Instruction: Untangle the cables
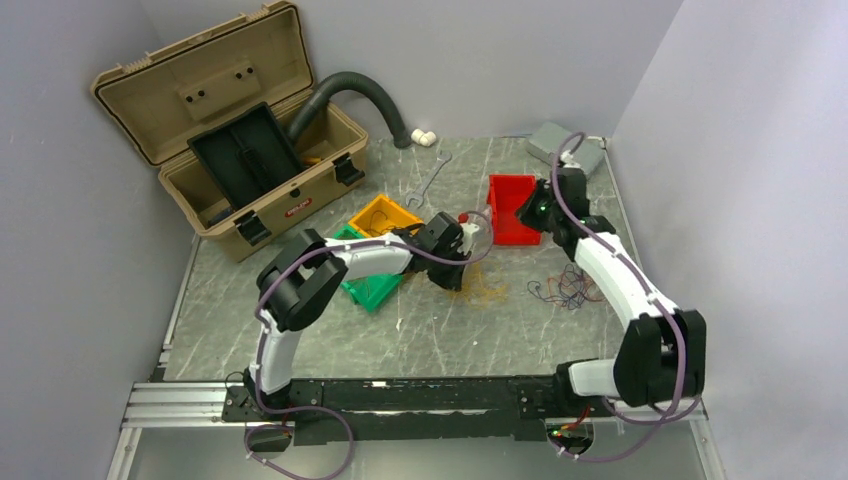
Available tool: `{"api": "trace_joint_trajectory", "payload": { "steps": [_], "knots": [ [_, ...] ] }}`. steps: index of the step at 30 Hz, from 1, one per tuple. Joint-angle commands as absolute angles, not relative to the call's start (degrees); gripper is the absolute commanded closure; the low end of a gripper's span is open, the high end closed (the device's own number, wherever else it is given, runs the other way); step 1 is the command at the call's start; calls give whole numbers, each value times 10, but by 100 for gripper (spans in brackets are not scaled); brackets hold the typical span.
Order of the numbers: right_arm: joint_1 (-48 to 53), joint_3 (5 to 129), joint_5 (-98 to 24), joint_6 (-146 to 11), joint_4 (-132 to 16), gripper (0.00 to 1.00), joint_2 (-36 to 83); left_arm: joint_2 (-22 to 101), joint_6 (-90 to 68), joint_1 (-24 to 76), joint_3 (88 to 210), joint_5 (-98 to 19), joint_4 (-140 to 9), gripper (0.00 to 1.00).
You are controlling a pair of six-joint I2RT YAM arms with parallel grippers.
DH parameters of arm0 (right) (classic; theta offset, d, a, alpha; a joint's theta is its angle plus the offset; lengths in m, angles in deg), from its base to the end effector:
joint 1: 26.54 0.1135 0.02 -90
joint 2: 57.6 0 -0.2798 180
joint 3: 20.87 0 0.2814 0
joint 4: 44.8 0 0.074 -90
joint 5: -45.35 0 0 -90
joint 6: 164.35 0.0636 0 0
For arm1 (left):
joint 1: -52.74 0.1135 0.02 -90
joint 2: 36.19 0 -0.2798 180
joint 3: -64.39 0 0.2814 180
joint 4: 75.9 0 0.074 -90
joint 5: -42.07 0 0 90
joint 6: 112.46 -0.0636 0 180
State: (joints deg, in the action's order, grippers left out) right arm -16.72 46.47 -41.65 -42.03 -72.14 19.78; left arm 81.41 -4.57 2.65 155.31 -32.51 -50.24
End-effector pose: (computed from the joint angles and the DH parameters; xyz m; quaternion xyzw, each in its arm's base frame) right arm 0.3396 0.0622 0.2540 0.1634 0.8811 0.1812 0.4050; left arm 0.2974 -0.3819 0.1280 0.3017 0.8891 -0.2841 0.1942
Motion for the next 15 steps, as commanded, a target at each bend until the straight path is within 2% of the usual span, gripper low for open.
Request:
{"api": "trace_joint_trajectory", "payload": {
  "steps": [1,4,6,9,10,12,15],
  "knots": [
    [-224,488,-455,-449,-756,90,146,755,-48,23,1509,-349,-485,100],
    [-252,493,-477,-458,-746,70,159,714,-61,23,1536,-342,-444,100],
    [-256,519,-498,-464,-746,65,194,690,-72,23,1563,-344,-410,100],
    [-255,582,-510,-476,-765,29,285,664,-91,24,1620,-366,-352,100],
    [-256,605,-508,-482,-770,23,313,660,-97,26,1640,-370,-335,100],
    [-256,639,-493,-499,-772,20,359,655,-104,34,1688,-369,-296,100],
    [-256,675,-504,-508,-772,22,415,658,-108,48,1763,-351,-253,100]
  ]
}}
